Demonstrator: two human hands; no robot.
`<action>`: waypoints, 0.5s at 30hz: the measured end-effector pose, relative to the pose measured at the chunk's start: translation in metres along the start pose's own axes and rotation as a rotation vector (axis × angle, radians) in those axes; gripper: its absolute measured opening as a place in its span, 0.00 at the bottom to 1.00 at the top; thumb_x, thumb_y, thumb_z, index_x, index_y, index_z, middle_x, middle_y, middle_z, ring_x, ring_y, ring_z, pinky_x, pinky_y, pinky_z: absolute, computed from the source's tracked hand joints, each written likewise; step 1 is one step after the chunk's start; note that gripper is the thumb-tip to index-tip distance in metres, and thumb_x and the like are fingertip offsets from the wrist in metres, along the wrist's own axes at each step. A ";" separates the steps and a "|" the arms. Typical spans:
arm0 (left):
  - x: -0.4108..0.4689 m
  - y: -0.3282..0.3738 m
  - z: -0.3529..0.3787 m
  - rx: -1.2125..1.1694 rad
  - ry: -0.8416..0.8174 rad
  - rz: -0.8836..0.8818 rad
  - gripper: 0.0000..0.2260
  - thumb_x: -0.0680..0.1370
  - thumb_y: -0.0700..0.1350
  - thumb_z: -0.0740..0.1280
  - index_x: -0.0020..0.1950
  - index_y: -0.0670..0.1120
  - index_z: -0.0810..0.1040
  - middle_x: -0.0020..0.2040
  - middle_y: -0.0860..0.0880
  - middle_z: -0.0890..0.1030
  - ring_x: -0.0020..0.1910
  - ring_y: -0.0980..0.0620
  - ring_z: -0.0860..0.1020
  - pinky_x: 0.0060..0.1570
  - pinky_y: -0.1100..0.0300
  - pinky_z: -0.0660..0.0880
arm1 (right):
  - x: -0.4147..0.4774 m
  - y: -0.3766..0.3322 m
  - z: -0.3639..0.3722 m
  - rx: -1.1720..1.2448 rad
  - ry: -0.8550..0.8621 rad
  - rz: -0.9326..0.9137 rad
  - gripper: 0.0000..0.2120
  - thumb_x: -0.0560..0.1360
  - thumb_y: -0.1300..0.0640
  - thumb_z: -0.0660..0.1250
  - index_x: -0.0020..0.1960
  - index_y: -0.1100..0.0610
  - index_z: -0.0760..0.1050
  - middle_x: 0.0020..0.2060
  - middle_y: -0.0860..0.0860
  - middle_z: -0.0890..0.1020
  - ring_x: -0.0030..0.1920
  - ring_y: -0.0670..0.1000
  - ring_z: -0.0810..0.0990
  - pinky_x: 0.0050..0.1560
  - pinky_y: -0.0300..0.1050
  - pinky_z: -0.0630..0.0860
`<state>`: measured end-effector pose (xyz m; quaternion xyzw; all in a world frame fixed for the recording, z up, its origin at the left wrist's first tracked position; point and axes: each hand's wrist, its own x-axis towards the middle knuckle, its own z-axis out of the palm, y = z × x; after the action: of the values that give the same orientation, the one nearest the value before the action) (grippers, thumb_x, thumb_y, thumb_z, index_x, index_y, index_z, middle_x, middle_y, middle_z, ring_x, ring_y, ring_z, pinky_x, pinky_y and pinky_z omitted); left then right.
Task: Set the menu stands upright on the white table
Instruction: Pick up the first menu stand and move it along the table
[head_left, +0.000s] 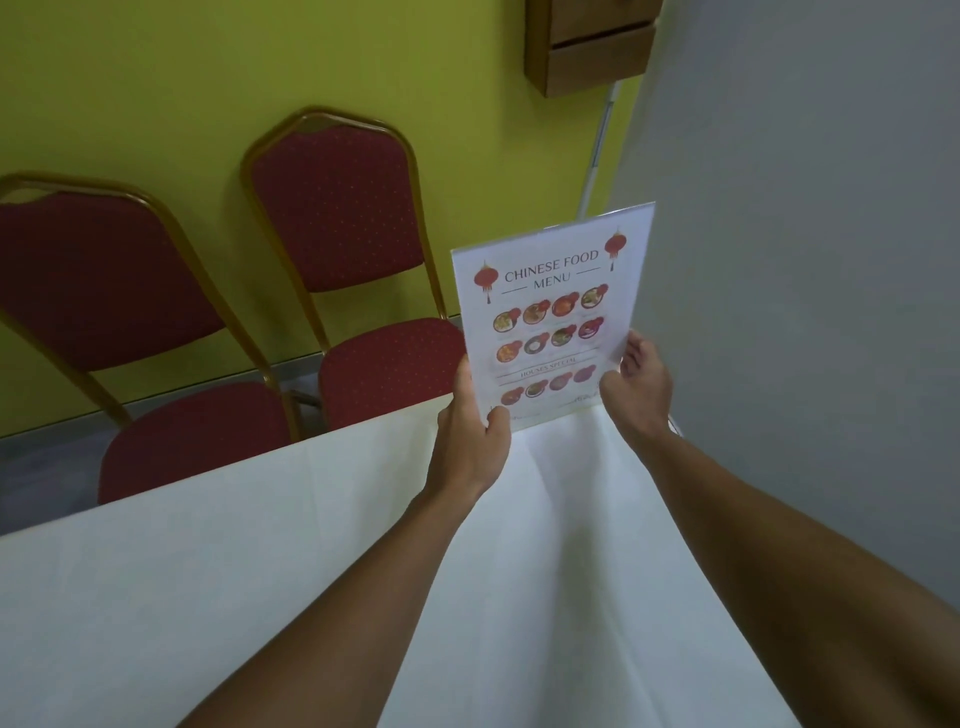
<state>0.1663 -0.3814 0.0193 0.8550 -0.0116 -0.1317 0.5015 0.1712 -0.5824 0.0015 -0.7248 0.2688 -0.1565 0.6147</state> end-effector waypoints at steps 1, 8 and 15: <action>0.001 -0.002 0.001 0.001 0.005 0.004 0.32 0.77 0.46 0.59 0.78 0.61 0.52 0.69 0.57 0.75 0.66 0.52 0.74 0.59 0.50 0.79 | 0.000 0.003 0.000 -0.006 0.004 -0.005 0.28 0.66 0.71 0.66 0.60 0.47 0.72 0.54 0.44 0.82 0.56 0.45 0.81 0.47 0.31 0.79; 0.009 -0.020 0.006 -0.002 -0.072 -0.023 0.33 0.79 0.41 0.60 0.80 0.60 0.51 0.71 0.57 0.74 0.69 0.54 0.72 0.65 0.50 0.74 | 0.000 0.021 -0.002 -0.062 -0.055 -0.012 0.27 0.73 0.63 0.72 0.66 0.44 0.70 0.56 0.42 0.80 0.52 0.36 0.77 0.41 0.25 0.75; 0.008 -0.025 0.017 0.049 -0.178 -0.047 0.40 0.77 0.46 0.59 0.76 0.68 0.35 0.69 0.58 0.74 0.64 0.51 0.75 0.60 0.44 0.77 | 0.002 0.042 -0.004 -0.096 -0.056 0.009 0.27 0.73 0.62 0.71 0.69 0.47 0.70 0.58 0.42 0.80 0.54 0.40 0.78 0.47 0.29 0.75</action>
<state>0.1673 -0.3843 -0.0118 0.8521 -0.0392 -0.2185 0.4741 0.1622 -0.5909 -0.0386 -0.7564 0.2620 -0.1200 0.5872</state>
